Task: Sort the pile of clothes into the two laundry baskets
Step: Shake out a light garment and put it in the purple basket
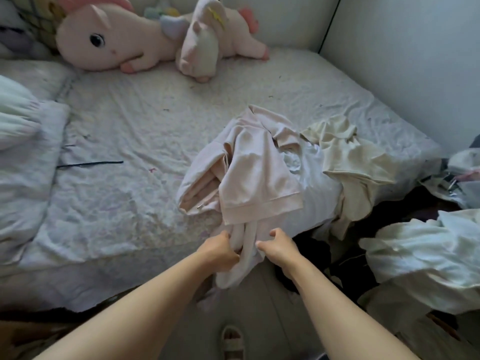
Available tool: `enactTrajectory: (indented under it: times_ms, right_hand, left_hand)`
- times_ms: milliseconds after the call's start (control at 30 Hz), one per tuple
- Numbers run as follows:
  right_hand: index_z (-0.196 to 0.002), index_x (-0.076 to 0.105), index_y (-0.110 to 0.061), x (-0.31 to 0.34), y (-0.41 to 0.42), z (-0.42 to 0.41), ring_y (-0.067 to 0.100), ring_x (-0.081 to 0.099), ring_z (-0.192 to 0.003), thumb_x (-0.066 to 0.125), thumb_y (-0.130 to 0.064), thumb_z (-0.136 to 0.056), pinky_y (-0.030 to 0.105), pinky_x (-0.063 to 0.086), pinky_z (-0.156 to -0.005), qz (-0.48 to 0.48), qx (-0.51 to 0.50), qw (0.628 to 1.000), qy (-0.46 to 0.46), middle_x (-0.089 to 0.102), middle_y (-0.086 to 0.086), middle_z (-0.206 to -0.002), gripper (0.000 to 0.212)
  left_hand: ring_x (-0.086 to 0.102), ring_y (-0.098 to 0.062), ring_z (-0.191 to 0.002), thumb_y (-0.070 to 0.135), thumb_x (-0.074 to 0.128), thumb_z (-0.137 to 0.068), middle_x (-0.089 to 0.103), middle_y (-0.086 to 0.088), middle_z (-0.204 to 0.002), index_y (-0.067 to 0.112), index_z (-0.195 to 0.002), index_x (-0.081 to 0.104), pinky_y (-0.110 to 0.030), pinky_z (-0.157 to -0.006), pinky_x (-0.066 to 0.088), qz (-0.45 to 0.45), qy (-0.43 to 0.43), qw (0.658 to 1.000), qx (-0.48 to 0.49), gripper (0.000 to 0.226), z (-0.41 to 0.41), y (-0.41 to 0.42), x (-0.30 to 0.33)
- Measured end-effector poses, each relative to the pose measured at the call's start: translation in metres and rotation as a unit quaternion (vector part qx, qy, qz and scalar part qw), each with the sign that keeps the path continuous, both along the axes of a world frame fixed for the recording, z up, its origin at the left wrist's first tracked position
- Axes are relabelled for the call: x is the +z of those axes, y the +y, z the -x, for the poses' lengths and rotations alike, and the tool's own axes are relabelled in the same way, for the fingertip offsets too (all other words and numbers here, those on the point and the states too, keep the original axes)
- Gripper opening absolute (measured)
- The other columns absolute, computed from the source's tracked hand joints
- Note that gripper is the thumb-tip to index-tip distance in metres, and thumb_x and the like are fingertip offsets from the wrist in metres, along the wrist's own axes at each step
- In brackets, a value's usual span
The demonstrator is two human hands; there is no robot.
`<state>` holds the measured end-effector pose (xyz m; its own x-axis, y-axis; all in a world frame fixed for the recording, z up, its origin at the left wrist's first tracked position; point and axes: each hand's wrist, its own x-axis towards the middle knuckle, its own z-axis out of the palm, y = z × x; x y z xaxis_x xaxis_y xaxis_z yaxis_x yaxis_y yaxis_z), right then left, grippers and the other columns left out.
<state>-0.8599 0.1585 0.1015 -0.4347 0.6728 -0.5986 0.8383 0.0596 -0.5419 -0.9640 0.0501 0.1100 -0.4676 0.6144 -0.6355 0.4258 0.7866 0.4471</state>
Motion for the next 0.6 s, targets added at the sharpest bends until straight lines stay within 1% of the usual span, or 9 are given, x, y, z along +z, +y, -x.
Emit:
enactTrajectory:
  times_ms: [67, 133, 200, 267, 300, 367, 433, 533, 600]
  right_hand:
    - [-0.139, 0.037, -0.009, -0.010, 0.016, 0.026, 0.029, 0.042, -0.130, 0.060, -0.029, -0.087, 0.036, 0.040, -0.104, 0.005, 0.028, 1.000, 0.000, 0.043, 0.014, -0.142, 0.060]
    - [-0.141, 0.035, -0.014, -0.021, 0.033, 0.055, 0.028, 0.042, -0.129, 0.060, -0.028, -0.087, 0.034, 0.041, -0.101, 0.022, 0.054, 0.998, 0.012, 0.040, 0.012, -0.143, 0.061]
    - [-0.142, 0.034, -0.017, -0.034, 0.047, 0.085, 0.027, 0.040, -0.131, 0.061, -0.027, -0.087, 0.035, 0.039, -0.104, 0.037, 0.093, 0.995, 0.023, 0.037, 0.010, -0.145, 0.063]
    - [-0.143, 0.033, -0.019, -0.046, 0.056, 0.112, 0.026, 0.039, -0.133, 0.061, -0.023, -0.088, 0.035, 0.037, -0.108, 0.048, 0.135, 0.989, 0.034, 0.034, 0.008, -0.147, 0.062]
    - [-0.144, 0.033, -0.020, -0.051, 0.058, 0.124, 0.025, 0.039, -0.133, 0.059, -0.020, -0.088, 0.036, 0.036, -0.110, 0.055, 0.153, 0.986, 0.038, 0.034, 0.007, -0.148, 0.061]
    - [-0.144, 0.033, -0.019, -0.061, 0.060, 0.146, 0.024, 0.039, -0.133, 0.056, -0.015, -0.090, 0.037, 0.036, -0.111, 0.063, 0.192, 0.979, 0.040, 0.033, 0.006, -0.149, 0.059]
    - [-0.144, 0.033, -0.016, -0.074, 0.061, 0.166, 0.023, 0.037, -0.135, 0.054, -0.011, -0.090, 0.032, 0.033, -0.111, 0.054, 0.245, 0.967, 0.034, 0.034, 0.006, -0.150, 0.058]
    - [-0.142, 0.034, -0.013, -0.092, 0.062, 0.189, 0.020, 0.032, -0.138, 0.055, -0.010, -0.089, 0.023, 0.026, -0.109, 0.037, 0.314, 0.948, 0.029, 0.030, 0.005, -0.151, 0.058]
    - [-0.143, 0.032, -0.010, -0.103, 0.062, 0.198, 0.018, 0.028, -0.140, 0.057, -0.010, -0.087, 0.018, 0.022, -0.108, 0.030, 0.342, 0.939, 0.026, 0.029, 0.006, -0.150, 0.061]
  left_hand:
    - [0.047, -0.026, -0.128, 0.027, 0.062, -0.085, 0.047, -0.008, -0.141, 0.013, -0.142, 0.034, -0.030, -0.100, 0.041, 0.010, -0.003, 1.000, 0.018, 0.064, 0.019, 0.011, -0.006]
    - [0.050, -0.027, -0.124, 0.027, 0.062, -0.083, 0.050, -0.010, -0.137, 0.015, -0.139, 0.038, -0.032, -0.098, 0.044, 0.022, -0.003, 0.999, 0.040, 0.062, 0.041, 0.025, -0.014]
    - [0.052, -0.027, -0.121, 0.025, 0.061, -0.083, 0.051, -0.011, -0.134, 0.015, -0.137, 0.041, -0.032, -0.094, 0.044, 0.029, 0.000, 0.997, 0.065, 0.059, 0.065, 0.041, -0.027]
    - [0.054, -0.028, -0.119, 0.022, 0.058, -0.081, 0.052, -0.012, -0.133, 0.017, -0.138, 0.040, -0.033, -0.093, 0.048, 0.033, 0.003, 0.995, 0.095, 0.060, 0.086, 0.053, -0.042]
    - [0.054, -0.029, -0.119, 0.022, 0.058, -0.081, 0.051, -0.013, -0.134, 0.019, -0.140, 0.038, -0.035, -0.095, 0.048, 0.040, 0.005, 0.993, 0.108, 0.062, 0.095, 0.057, -0.048]
    - [0.049, -0.030, -0.126, 0.023, 0.060, -0.083, 0.045, -0.014, -0.140, 0.019, -0.144, 0.031, -0.037, -0.101, 0.045, 0.055, 0.004, 0.990, 0.133, 0.068, 0.110, 0.061, -0.063]
    - [0.043, -0.032, -0.131, 0.022, 0.062, -0.083, 0.038, -0.015, -0.144, 0.019, -0.146, 0.027, -0.036, -0.103, 0.041, 0.073, -0.001, 0.985, 0.156, 0.072, 0.127, 0.061, -0.080]
    - [0.038, -0.037, -0.133, 0.016, 0.056, -0.082, 0.028, -0.020, -0.150, 0.028, -0.150, 0.014, -0.039, -0.107, 0.039, 0.106, 0.001, 0.976, 0.193, 0.081, 0.151, 0.060, -0.110]
    - [0.036, -0.040, -0.132, 0.015, 0.051, -0.083, 0.028, -0.018, -0.149, 0.033, -0.150, 0.012, -0.040, -0.106, 0.038, 0.122, 0.005, 0.971, 0.205, 0.080, 0.161, 0.060, -0.125]
